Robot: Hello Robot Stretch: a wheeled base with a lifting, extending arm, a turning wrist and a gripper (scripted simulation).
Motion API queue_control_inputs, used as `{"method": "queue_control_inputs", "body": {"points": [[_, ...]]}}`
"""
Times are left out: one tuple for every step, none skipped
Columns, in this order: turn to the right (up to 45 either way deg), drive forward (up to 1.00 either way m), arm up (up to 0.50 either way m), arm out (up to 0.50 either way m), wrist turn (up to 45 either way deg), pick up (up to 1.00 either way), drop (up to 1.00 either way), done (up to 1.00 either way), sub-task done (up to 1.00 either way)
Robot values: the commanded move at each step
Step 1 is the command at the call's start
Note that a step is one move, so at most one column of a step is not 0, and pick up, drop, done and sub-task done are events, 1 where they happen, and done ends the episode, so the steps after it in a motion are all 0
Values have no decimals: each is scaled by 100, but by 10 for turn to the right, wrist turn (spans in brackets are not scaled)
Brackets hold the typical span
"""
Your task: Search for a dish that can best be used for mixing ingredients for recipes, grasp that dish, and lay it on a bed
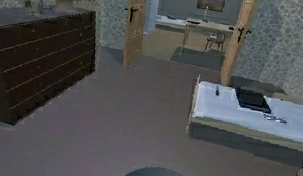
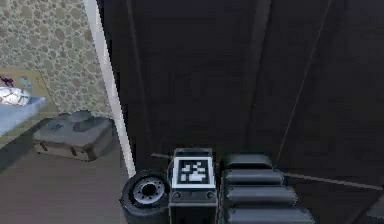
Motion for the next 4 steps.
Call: {"method": "queue_control_inputs", "body": {"points": [[0,100,0,0,0,0,0,0,0],[60,0,0,0,0,0,0,0,0],[0,55,0,0,0,0,0,0,0],[90,0,0,0,0,0,0,0,0]]}}
